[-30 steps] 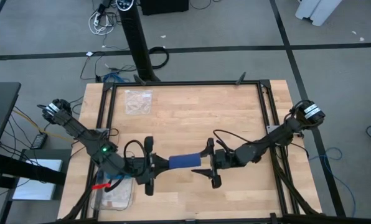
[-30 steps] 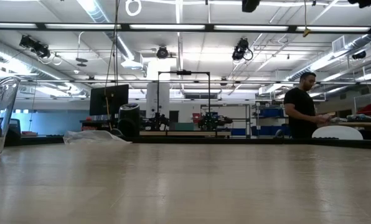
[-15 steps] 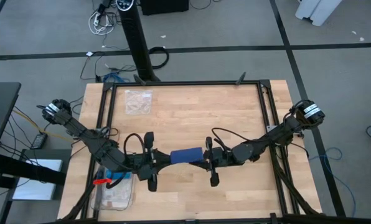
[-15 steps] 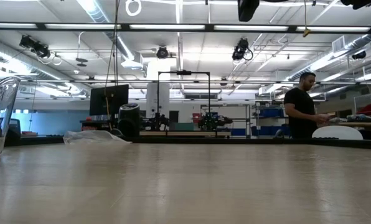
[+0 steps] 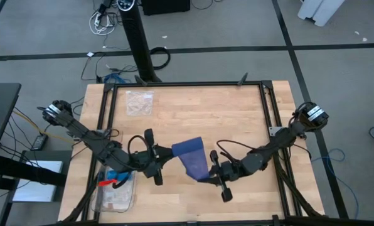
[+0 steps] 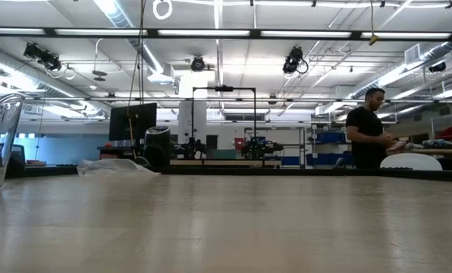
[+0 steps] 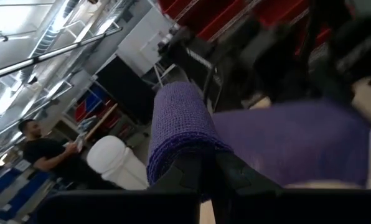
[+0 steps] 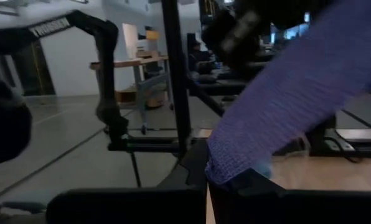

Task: Roll bandage
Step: Roll the blue bandage

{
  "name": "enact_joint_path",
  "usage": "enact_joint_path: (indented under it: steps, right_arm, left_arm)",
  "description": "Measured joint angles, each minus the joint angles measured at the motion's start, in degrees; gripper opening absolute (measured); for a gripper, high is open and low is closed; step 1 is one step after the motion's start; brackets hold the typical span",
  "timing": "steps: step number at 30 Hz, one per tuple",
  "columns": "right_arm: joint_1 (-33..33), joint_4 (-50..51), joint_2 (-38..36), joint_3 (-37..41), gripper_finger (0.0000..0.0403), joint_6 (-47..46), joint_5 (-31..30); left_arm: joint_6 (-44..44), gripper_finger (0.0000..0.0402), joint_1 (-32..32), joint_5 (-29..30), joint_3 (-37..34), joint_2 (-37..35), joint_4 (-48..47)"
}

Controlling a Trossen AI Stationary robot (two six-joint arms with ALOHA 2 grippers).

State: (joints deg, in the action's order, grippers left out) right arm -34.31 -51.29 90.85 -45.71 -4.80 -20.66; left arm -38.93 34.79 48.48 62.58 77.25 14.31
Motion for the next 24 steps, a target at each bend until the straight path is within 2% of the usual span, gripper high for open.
enact_joint_path:
  steps: [7,14,24]
  right_arm:
    - [-2.1,0.5,0.0,-4.8,0.0001,4.4,-0.6]
    - [-1.8,4.3,0.0,-11.0,0.0001,8.0,-1.1]
    - [-0.7,12.1,0.0,-19.0,0.0000,14.0,-8.9]
  left_arm:
    - [-3.9,0.0016,-0.6,3.6,-5.2,1.4,6.2]
    - [-1.6,0.0016,-0.6,4.1,-8.8,1.9,7.8]
    - [-1.2,0.0016,-0.2,3.3,-9.3,3.2,8.2]
